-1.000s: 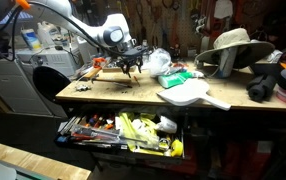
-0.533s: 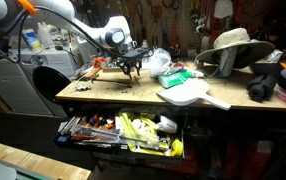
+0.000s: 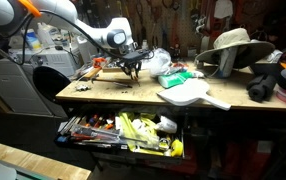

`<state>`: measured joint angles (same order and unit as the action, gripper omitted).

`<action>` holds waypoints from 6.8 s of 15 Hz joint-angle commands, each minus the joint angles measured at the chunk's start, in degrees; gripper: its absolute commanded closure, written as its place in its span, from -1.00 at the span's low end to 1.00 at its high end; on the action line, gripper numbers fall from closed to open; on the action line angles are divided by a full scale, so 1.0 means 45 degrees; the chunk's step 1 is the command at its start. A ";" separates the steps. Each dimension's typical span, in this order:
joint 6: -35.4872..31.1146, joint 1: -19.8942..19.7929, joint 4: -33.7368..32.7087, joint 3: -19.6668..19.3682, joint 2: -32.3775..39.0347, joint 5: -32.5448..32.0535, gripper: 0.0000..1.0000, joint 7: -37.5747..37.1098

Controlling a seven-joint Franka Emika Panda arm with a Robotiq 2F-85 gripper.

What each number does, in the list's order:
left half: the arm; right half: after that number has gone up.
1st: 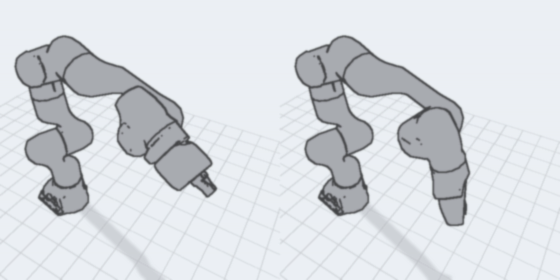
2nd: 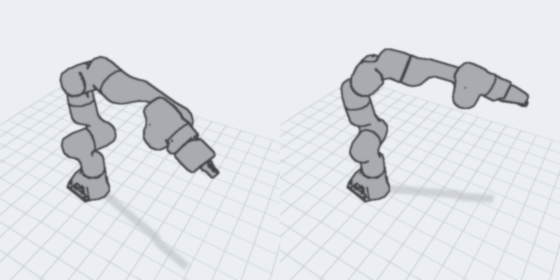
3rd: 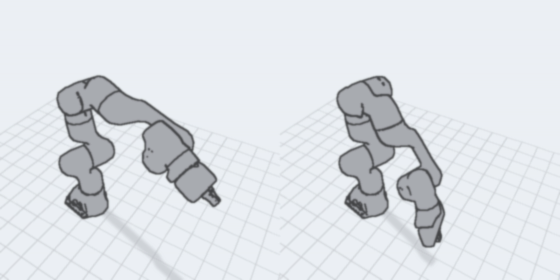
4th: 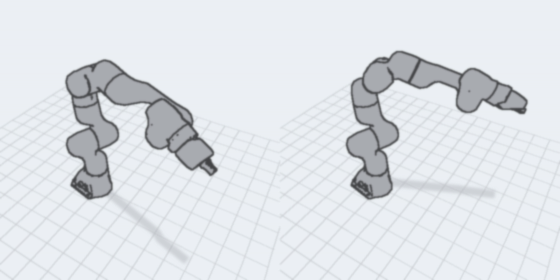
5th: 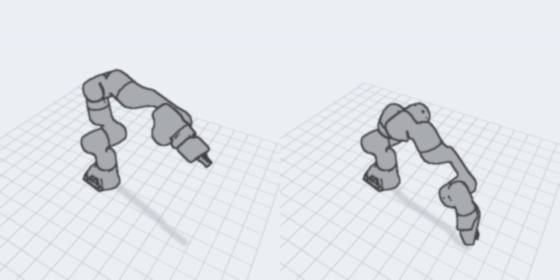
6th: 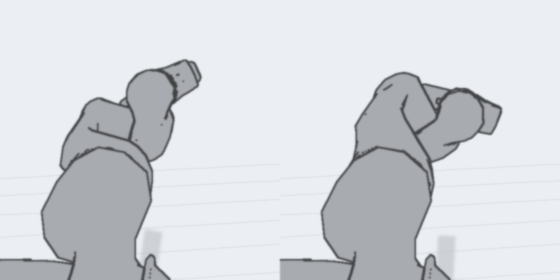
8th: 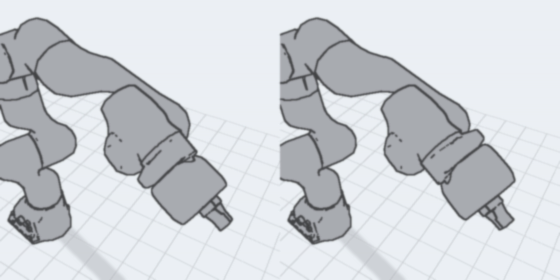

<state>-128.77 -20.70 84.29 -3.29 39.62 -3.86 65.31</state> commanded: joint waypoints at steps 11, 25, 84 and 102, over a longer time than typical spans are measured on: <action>0.0396 -0.0726 -0.1136 0.0576 0.0841 0.1268 0.50 0.1045; -0.0234 -0.0855 -0.0246 0.0705 -0.0194 0.1706 0.93 0.1012; -0.9213 -0.5252 0.1614 0.7493 -0.7669 1.8101 0.93 0.3548; -0.9424 -0.4068 -0.0669 0.7305 -0.5586 1.6222 0.93 0.2521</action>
<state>-170.64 -40.28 82.76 30.13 12.77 72.25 79.20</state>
